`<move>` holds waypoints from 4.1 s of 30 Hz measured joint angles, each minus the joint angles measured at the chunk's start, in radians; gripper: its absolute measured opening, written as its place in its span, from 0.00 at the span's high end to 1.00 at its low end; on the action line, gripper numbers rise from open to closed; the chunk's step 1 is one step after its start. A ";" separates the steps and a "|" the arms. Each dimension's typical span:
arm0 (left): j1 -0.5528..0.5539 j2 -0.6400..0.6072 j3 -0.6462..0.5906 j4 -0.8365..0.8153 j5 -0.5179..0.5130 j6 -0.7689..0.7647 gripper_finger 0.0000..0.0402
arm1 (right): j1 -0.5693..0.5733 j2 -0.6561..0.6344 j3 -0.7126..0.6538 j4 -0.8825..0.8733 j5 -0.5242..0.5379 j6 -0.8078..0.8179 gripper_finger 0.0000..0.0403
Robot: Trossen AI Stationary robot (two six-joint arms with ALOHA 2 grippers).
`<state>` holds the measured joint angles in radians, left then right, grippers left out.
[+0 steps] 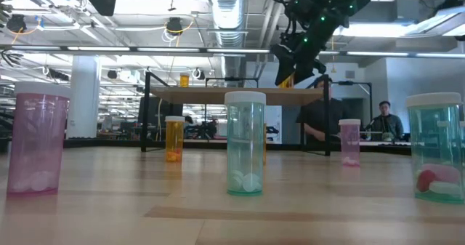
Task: Pick and place medicine bottles onto shelf by color
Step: Put the top large yellow pill bottle on the shelf, then put the top right small pink pill bottle on the shelf
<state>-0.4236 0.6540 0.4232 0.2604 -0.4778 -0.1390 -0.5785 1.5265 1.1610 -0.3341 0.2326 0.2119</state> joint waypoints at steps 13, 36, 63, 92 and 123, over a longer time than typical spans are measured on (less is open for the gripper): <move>0.000 0.000 0.000 0.000 0.000 0.000 0.47 | 0.000 -0.035 0.013 -0.045 -0.001 0.000 0.23; 0.000 0.000 0.000 0.000 0.000 0.002 0.47 | 0.683 -0.357 -0.119 -0.286 0.005 -0.013 0.23; 0.000 0.000 0.000 0.001 0.000 -0.007 0.47 | 0.833 -0.059 -0.230 -0.302 -0.006 0.183 0.23; 0.000 0.000 0.000 0.006 0.000 -0.007 0.47 | 0.797 -0.047 -0.407 -0.035 -0.077 0.180 0.36; 0.000 0.000 0.000 0.008 0.000 -0.013 0.47 | 0.713 -0.045 -0.090 -0.273 -0.081 -0.003 0.65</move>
<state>-0.4240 0.6540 0.4232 0.2684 -0.4778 -0.1524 0.1350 1.4817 1.0705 -0.6069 0.1520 0.2090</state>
